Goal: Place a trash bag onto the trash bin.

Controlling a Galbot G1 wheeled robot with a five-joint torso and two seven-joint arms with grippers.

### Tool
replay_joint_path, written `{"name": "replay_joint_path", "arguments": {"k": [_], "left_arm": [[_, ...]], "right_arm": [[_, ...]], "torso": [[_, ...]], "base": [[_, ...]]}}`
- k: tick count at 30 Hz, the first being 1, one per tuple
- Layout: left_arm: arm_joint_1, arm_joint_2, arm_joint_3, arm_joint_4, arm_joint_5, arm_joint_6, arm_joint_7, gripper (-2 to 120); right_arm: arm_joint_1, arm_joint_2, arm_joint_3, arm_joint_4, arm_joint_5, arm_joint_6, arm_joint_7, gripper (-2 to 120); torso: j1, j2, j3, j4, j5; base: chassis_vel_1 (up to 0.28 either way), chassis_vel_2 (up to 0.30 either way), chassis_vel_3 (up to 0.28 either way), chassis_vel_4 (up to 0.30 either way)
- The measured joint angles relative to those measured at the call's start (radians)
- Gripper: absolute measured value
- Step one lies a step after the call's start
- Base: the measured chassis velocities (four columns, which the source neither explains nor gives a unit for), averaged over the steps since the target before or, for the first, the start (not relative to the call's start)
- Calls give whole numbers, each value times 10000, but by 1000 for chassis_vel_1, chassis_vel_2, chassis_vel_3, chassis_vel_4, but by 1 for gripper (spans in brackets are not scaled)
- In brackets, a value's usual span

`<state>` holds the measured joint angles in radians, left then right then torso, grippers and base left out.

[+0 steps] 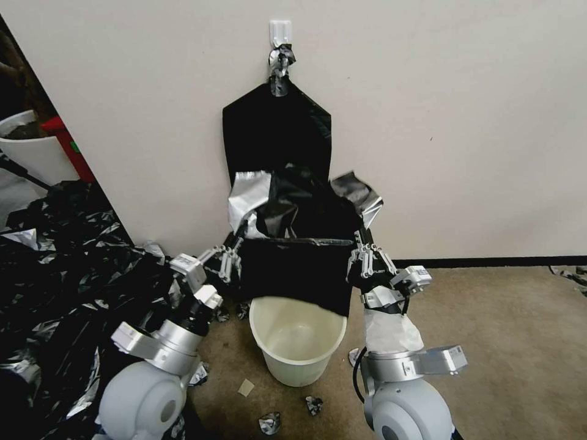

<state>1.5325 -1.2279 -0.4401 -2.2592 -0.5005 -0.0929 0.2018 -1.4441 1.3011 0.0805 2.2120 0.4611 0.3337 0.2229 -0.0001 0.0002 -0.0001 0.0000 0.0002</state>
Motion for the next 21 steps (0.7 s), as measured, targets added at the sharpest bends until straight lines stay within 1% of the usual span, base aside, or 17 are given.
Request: {"name": "replay_joint_path", "arguments": {"k": [3, 4, 8, 9, 10, 12, 13, 16, 18, 19, 21], "left_arm": [[80, -295, 179, 438, 308, -120, 36, 0], [80, -295, 179, 438, 308, -120, 36, 0], [24, -710, 397, 1202, 403, -404, 169, 0], [24, -710, 397, 1202, 403, -404, 169, 0], [15, -792, 430, 1376, 458, -442, 180, 0], [39, -927, 515, 1696, 550, -452, 146, 0], [39, -927, 515, 1696, 550, -452, 146, 0], [233, -1018, 723, 1991, 758, -230, -212, 0], [445, -1023, 891, 2046, 1135, 16, -693, 0], [445, -1023, 891, 2046, 1135, 16, -693, 0], [649, -956, 1068, 1928, 1501, 376, -1300, 0]], "right_arm": [[117, -22, -63, -584, 46, 170, 26, 0], [117, -22, -63, -584, 46, 170, 26, 0], [391, 12, 14, -1428, 43, 489, -3, 0], [391, 12, 14, -1428, 43, 489, -3, 0], [424, 6, 6, -1597, 41, 520, 20, 0], [463, -66, -96, -1940, -96, 512, 350, 0], [463, -66, -96, -1940, -96, 512, 350, 0], [474, -330, -331, -2131, -333, 72, 1213, 0], [479, -720, -607, -2026, -360, -747, 2010, 0], [479, -720, -607, -2026, -360, -747, 2010, 0], [540, -1281, -914, -1655, -184, -1813, 2726, 0]], "torso": [[0, 0, 0, 0, -1], [0, 0, 0, 0, -1], [1, -2, 0, 0, -1], [1, -2, 0, 0, -1], [1, -2, 0, 0, -1], [1, -2, 1, 0, -1], [1, -2, 1, 0, -1], [1, -2, 1, 0, -1], [1, -2, 1, -1, 0], [1, -2, 1, -1, 0], [1, -2, 1, 1, -3]], "base": [[0, 0, 0, 0], [0, 0, 0, 0], [0, 0, 0, 0], [0, 0, 0, 0], [0, 0, 0, 0], [0, 0, 0, 0], [0, 0, 0, 0], [0, 0, 0, 0], [0, 0, 0, 0], [0, 0, 0, 0], [0, 0, 0, 0]]}}
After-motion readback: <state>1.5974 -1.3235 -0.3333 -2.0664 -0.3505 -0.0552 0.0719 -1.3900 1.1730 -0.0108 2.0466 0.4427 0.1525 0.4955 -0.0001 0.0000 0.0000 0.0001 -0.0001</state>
